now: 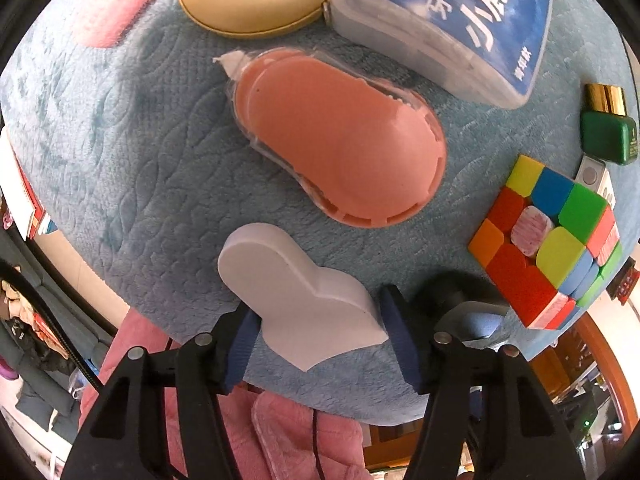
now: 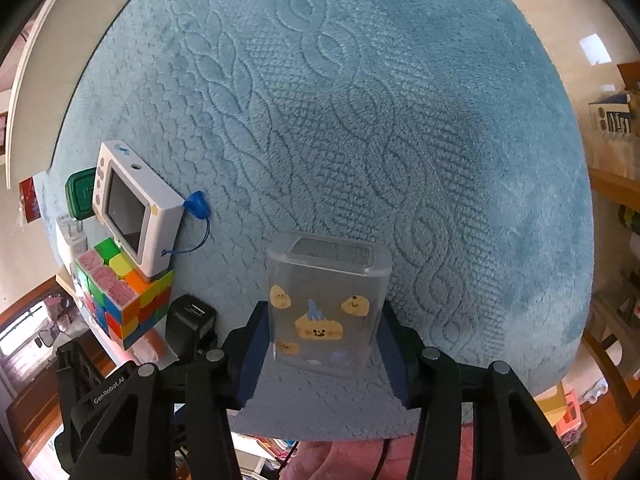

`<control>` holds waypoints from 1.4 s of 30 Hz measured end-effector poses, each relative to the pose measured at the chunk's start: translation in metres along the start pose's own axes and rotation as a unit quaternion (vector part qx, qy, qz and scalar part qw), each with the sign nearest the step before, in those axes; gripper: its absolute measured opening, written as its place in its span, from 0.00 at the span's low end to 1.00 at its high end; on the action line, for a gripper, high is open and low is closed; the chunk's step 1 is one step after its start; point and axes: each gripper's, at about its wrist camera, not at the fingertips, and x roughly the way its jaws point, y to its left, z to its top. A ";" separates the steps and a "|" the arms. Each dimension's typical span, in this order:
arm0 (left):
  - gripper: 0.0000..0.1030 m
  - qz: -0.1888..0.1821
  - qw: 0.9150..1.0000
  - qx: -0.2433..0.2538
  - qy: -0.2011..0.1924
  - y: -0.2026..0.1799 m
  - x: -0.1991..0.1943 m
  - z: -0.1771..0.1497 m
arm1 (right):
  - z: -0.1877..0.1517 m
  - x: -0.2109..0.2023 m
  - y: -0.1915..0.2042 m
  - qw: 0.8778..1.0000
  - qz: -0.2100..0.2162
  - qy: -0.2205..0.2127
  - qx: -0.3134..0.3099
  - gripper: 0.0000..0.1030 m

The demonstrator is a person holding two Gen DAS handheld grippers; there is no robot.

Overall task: Organize rigid objects
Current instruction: 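Carry the white piece and clear box with both tools over the white bin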

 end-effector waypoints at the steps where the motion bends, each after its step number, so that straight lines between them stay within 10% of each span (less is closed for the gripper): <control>1: 0.61 0.007 1.000 0.001 0.003 0.000 0.001 -0.002 | -0.001 -0.001 -0.001 1.000 0.001 -0.002 -0.004 0.50; 24: 0.61 0.017 0.991 0.122 -0.058 -0.017 -0.076 -0.082 | -0.066 -0.091 0.048 0.975 0.018 -0.148 -0.163 0.50; 35: 0.61 0.023 0.961 0.227 -0.158 -0.046 -0.164 -0.093 | -0.094 -0.154 0.104 0.925 0.033 -0.280 -0.253 0.50; 42: 0.61 0.026 0.918 0.302 -0.255 -0.062 -0.213 -0.103 | -0.094 -0.187 0.128 0.902 0.050 -0.338 -0.266 0.50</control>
